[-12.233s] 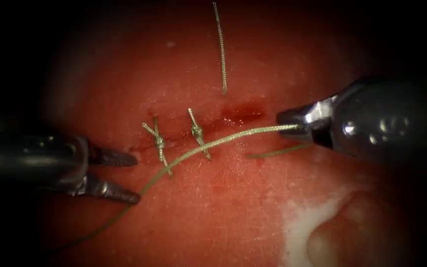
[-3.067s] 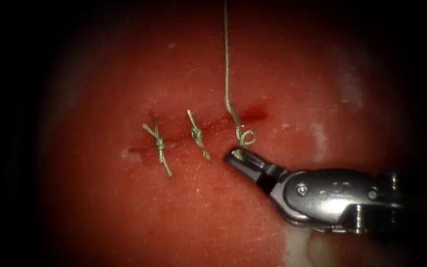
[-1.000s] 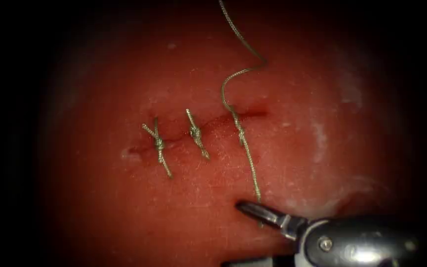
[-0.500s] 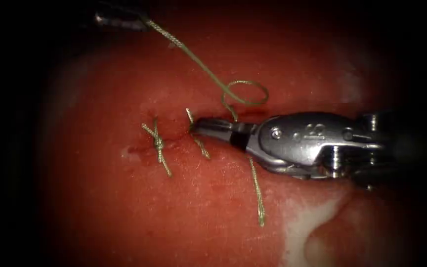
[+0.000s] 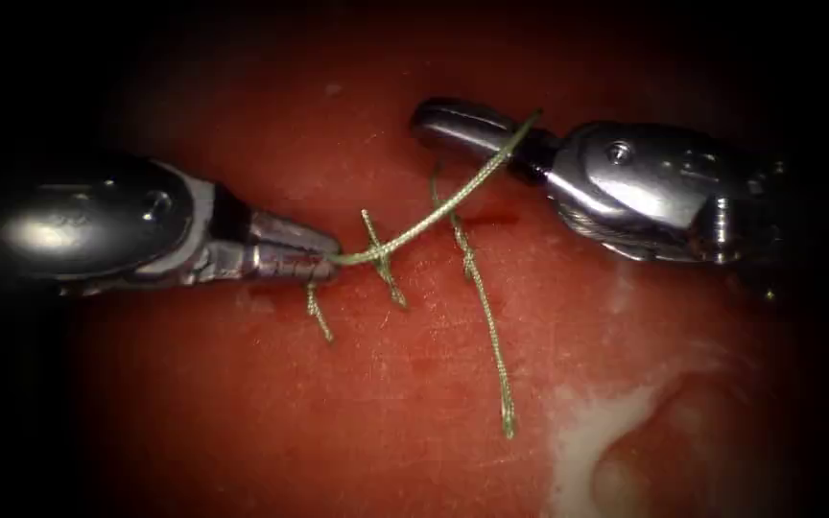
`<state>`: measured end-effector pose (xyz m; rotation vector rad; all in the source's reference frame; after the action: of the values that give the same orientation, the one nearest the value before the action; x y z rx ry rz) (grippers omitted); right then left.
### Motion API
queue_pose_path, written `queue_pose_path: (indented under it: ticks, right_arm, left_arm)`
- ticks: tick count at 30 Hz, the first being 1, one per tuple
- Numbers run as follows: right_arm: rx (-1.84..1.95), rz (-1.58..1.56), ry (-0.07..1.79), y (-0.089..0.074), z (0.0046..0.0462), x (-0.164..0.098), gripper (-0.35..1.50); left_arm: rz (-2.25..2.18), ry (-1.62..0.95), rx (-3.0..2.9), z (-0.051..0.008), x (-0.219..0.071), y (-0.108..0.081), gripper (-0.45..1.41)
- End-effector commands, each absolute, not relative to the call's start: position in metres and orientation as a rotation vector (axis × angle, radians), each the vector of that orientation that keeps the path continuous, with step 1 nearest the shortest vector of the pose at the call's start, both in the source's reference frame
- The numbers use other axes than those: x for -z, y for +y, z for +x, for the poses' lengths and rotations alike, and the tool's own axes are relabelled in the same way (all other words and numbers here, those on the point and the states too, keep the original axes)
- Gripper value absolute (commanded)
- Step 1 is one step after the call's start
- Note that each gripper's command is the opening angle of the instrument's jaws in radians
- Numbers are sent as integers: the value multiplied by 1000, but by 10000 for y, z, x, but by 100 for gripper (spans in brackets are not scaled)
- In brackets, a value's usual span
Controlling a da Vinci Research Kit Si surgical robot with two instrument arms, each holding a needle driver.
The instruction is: Wound Closure
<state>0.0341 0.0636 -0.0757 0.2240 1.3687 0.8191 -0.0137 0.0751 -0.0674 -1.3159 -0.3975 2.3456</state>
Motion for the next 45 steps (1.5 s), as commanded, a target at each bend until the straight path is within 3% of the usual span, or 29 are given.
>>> queue_pose_path:
  ticks: [1,15,21,23,26,31,35,45]
  right_arm:
    - [-801,278,1407,636,352,751,-35]
    - [-254,746,1551,631,346,748,-33]
    - [105,748,1548,633,351,758,-5]
    - [190,759,1516,634,356,759,17]
    - [270,805,1460,632,359,760,32]
    - [423,876,1375,622,361,761,74]
    - [559,921,1300,607,362,756,64]
    - [737,962,1158,558,368,720,63]
  left_arm:
    - [-1314,-403,-2353,-153,659,752,-35]
    - [-1307,-414,-2350,-176,590,792,-35]
    - [-1326,-438,-2355,-189,591,789,-35]
    - [-1331,-443,-2357,-189,591,788,-35]
    - [-1335,-447,-2359,-188,591,788,-35]
    - [-1338,-455,-2365,-184,593,785,-35]
    - [-1336,-470,-2369,-179,594,780,-35]
    - [-1323,-476,-2380,-170,599,769,-35]
